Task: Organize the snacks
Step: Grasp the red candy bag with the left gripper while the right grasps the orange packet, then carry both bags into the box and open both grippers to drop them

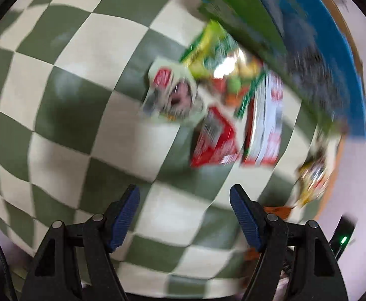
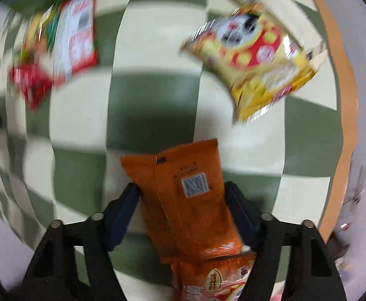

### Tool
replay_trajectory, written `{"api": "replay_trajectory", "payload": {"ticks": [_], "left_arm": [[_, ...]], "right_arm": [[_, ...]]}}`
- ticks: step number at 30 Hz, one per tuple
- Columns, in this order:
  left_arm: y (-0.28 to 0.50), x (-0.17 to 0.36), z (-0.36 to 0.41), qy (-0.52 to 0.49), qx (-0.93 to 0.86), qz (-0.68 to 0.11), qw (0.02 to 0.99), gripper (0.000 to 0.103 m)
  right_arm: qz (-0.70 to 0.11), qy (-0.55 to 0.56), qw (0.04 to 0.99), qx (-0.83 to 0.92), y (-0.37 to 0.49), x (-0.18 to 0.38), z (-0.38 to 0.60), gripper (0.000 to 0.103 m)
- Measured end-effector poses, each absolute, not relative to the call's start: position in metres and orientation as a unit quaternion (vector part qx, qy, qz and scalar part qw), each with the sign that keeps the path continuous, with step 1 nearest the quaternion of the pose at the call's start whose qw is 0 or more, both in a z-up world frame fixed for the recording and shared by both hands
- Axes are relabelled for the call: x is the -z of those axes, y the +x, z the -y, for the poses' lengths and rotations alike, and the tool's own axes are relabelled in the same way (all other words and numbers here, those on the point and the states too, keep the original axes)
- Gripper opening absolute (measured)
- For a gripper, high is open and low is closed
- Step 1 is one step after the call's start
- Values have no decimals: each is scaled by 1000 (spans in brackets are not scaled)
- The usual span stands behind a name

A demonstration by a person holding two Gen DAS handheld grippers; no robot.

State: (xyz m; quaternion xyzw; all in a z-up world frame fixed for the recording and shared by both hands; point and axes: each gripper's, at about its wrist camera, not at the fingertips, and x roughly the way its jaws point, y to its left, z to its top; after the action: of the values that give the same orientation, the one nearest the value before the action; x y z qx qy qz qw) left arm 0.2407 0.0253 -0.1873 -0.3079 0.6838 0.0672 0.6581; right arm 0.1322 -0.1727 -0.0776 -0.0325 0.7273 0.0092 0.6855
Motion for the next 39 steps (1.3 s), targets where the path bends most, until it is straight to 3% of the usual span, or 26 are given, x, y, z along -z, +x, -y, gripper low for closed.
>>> {"api": "replay_trajectory", "payload": {"ticks": [3, 4, 7, 8, 9, 10, 17, 19, 21, 23, 25, 32, 33, 34, 35, 39], "left_arm": [[267, 196, -26, -323, -72, -681, 654, 73], [276, 199, -23, -315, -71, -683, 655, 73], [295, 214, -9, -279, -62, -697, 657, 71], [299, 219, -4, -266, -57, -702, 659, 66], [302, 221, 1, -254, -51, -705, 660, 47], [303, 224, 6, -241, -43, -709, 661, 41], [276, 219, 36, -140, -11, -723, 677, 40], [260, 222, 42, -131, -1, -732, 668, 40], [253, 226, 44, -135, 7, -739, 659, 40], [252, 233, 44, -145, 15, -745, 652, 43], [255, 243, 42, -158, 17, -752, 640, 48], [264, 246, 42, -158, 0, -750, 642, 45], [264, 243, 46, -149, -4, -749, 645, 42], [257, 239, 47, -141, -7, -747, 650, 40], [251, 234, 46, -137, -10, -744, 654, 40], [235, 220, 59, -128, -10, -737, 663, 39]], "right_arm": [[-713, 56, 699, 5, 147, 70, 185, 68], [-715, 78, 694, 2, 151, 71, 189, 75], [-723, 91, 684, -1, 152, 71, 193, 79], [-725, 82, 684, -5, 150, 69, 193, 80], [-725, 75, 684, -6, 149, 69, 194, 83], [-728, 65, 683, -12, 146, 68, 195, 84], [-747, -37, 663, -19, 121, 89, 177, 83], [-744, -37, 667, -12, 115, 90, 179, 68], [-746, 12, 666, -5, 109, 88, 184, 66], [-752, 92, 653, -16, 104, 92, 184, 66], [-758, 82, 647, -31, 105, 94, 181, 85], [-758, 16, 652, -15, 99, 97, 162, 86], [-755, 13, 656, -11, 96, 97, 163, 83], [-750, 7, 662, -8, 93, 95, 162, 69], [-744, 3, 668, -8, 92, 92, 160, 61], [-734, 7, 679, -13, 92, 81, 163, 55]]}}
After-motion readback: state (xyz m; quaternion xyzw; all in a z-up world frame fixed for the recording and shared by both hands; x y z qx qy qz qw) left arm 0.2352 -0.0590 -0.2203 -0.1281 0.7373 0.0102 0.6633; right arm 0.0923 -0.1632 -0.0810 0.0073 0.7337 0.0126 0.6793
